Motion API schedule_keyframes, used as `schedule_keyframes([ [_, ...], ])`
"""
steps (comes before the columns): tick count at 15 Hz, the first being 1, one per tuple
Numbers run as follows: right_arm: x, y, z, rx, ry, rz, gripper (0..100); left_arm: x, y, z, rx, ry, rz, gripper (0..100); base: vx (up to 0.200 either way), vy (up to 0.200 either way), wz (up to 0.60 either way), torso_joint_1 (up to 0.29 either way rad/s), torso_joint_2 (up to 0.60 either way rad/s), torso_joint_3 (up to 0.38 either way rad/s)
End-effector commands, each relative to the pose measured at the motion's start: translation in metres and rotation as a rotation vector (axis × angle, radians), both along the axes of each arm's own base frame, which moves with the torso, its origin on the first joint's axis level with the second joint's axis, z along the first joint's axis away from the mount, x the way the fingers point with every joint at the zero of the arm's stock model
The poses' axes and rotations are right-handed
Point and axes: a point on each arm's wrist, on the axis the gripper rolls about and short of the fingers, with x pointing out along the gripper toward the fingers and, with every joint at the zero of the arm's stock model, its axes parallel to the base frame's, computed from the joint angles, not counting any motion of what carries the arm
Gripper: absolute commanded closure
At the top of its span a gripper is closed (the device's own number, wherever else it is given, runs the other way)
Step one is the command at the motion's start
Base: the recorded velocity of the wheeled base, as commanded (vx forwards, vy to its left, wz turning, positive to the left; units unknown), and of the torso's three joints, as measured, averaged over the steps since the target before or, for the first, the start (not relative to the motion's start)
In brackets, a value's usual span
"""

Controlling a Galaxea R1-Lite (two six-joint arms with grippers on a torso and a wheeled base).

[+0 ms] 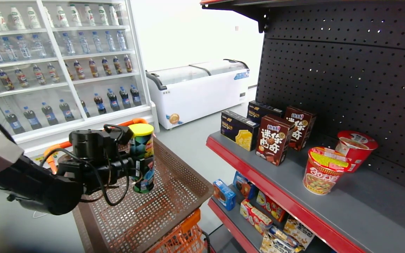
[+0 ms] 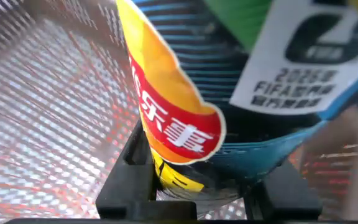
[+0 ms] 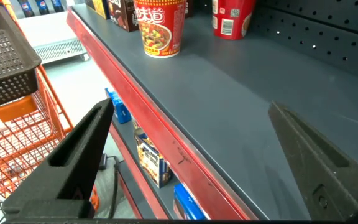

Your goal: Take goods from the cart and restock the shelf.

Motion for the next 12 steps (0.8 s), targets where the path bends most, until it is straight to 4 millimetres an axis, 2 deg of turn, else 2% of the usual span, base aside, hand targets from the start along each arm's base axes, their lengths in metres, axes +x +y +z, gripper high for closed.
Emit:
schedule_keyframes([
  [1,0.000,0.000,0.000,0.000,0.000,0.001,0,-0.059,0.008,0.076,-0.027,-0.177,0.009,100,0.000,0.000,0.00,0.000,0.00,0.000],
  [3,0.000,0.000,0.000,0.000,0.000,0.001,0,-0.100,0.013,0.099,-0.026,-0.199,0.008,100,0.000,0.000,0.00,0.000,0.00,0.000],
  [4,0.000,0.000,0.000,0.000,0.000,0.001,0,-0.133,0.019,0.112,-0.035,-0.230,0.014,100,0.000,0.000,0.00,0.000,0.00,0.000],
  [6,0.000,0.000,0.000,0.000,0.000,0.001,0,-0.178,0.027,0.114,-0.079,-0.233,0.012,100,0.000,0.000,0.00,0.000,0.00,0.000],
  [9,0.000,0.000,0.000,0.000,0.000,0.001,0,-0.240,0.034,0.100,-0.130,-0.308,0.022,100,0.000,0.000,0.00,0.000,0.00,0.000],
  [10,0.000,0.000,0.000,0.000,0.000,0.001,0,-0.254,0.036,0.092,-0.149,-0.321,0.038,100,0.000,0.000,0.00,0.000,0.00,0.000],
  [11,0.000,0.000,0.000,0.000,0.000,0.001,0,-0.265,0.038,0.084,-0.173,-0.323,0.046,100,0.000,0.000,0.00,0.000,0.00,0.000],
  [12,0.000,0.000,0.000,0.000,0.000,0.001,0,-0.282,0.039,0.065,-0.181,-0.327,0.040,100,0.000,0.000,0.00,0.000,0.00,0.000],
])
